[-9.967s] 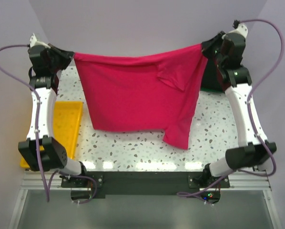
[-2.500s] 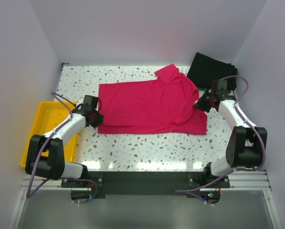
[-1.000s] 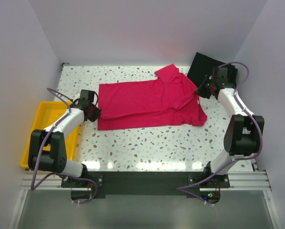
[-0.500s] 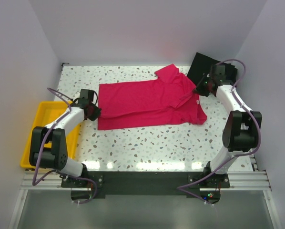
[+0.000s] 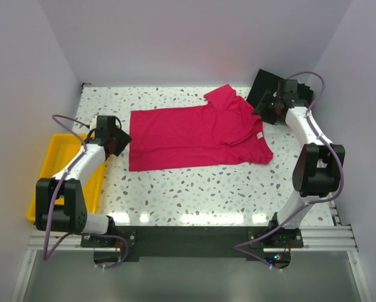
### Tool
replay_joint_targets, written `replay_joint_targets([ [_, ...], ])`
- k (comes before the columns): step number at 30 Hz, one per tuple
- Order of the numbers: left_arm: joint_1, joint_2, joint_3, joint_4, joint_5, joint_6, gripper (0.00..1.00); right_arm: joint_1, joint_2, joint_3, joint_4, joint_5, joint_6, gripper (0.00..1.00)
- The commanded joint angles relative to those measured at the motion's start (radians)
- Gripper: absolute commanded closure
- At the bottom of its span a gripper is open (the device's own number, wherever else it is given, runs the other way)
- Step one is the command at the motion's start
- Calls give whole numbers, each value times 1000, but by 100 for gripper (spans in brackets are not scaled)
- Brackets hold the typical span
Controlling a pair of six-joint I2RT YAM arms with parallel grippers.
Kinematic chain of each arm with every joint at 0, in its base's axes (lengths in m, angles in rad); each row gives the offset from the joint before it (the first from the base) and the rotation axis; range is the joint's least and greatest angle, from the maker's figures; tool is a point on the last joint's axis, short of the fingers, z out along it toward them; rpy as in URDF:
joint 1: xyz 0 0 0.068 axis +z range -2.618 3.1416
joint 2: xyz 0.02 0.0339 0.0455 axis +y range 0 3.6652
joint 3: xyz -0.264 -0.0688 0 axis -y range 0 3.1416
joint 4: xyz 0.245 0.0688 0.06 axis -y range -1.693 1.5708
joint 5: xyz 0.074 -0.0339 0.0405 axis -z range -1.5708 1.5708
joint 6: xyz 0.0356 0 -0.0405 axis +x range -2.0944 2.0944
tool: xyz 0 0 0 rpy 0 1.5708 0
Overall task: Fold and stack the t-shirts
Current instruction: Fold the tshirt
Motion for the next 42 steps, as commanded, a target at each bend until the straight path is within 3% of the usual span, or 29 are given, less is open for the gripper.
replay_joint_targets([
  [1,-14,-86,-50,85,55,34,48,26,-74,-7,-21,27,-25,48],
  [8,-118,-100,-99,95,52,38,67,119,-287,-298,66,125,15,49],
  [12,-184,-118,-149,102,51,35,70,115,-388,-440,34,234,12,49],
  [16,-193,-165,-223,125,51,27,70,107,-427,-472,-26,314,0,52],
  [21,-195,-138,-246,165,39,31,70,86,-412,-523,-37,366,-6,58],
  [35,-195,-26,-205,268,29,27,71,66,-293,-544,98,304,-9,59],
  [42,-193,-18,-231,274,-15,16,71,64,-260,-537,111,302,-3,71],
])
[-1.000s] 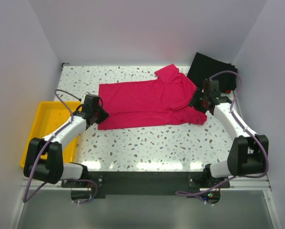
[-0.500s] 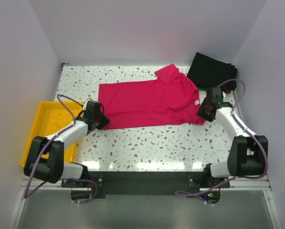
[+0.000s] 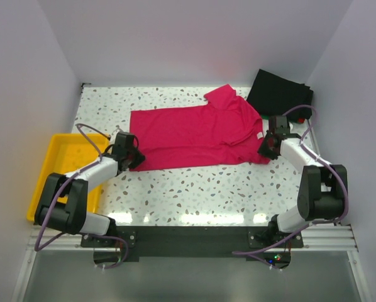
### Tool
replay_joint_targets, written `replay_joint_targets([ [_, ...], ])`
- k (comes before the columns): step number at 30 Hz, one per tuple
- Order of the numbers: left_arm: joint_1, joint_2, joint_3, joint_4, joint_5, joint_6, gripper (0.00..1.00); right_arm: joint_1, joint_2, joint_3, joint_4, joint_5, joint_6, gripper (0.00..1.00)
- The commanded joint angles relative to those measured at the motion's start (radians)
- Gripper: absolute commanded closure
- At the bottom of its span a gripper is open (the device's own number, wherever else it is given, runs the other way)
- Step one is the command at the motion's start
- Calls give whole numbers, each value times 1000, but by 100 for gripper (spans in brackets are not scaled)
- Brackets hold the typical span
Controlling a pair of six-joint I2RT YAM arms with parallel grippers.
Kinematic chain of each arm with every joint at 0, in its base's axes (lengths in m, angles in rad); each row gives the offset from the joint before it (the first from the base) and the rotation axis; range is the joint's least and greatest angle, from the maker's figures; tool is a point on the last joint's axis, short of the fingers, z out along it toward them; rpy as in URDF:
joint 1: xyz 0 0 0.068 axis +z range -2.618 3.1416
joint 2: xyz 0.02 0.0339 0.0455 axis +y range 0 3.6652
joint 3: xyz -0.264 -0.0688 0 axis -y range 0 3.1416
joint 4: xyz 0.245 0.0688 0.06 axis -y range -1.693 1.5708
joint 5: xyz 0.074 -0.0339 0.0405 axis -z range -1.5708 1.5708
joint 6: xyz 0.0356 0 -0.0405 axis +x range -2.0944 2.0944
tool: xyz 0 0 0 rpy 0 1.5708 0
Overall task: Fold and stack the t-shirts
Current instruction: Fold the tshirt
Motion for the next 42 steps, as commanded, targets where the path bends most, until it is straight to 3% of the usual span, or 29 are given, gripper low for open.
replay_joint_targets([
  [1,-1,12,11,41,-64,0,71,1,-1,9,47,3,9,74],
  [4,-1,29,15,8,-96,-13,71,1,-1,33,24,15,-7,91],
  [5,-3,30,12,5,-102,-17,71,1,-2,41,7,28,-22,92],
  [21,0,50,12,-85,-170,-28,70,15,45,201,-191,210,-126,95],
  [23,0,50,14,-87,-170,-28,70,16,74,196,-184,214,-125,93],
  [26,0,47,15,-91,-170,-25,70,15,102,191,-156,207,-116,78],
  [28,0,49,14,-91,-170,-23,70,15,111,201,-133,188,-116,74],
  [35,3,38,12,-94,-165,-13,70,15,192,274,-142,177,-111,71],
  [42,5,-3,25,-64,-107,12,69,41,13,251,-142,105,-85,63],
])
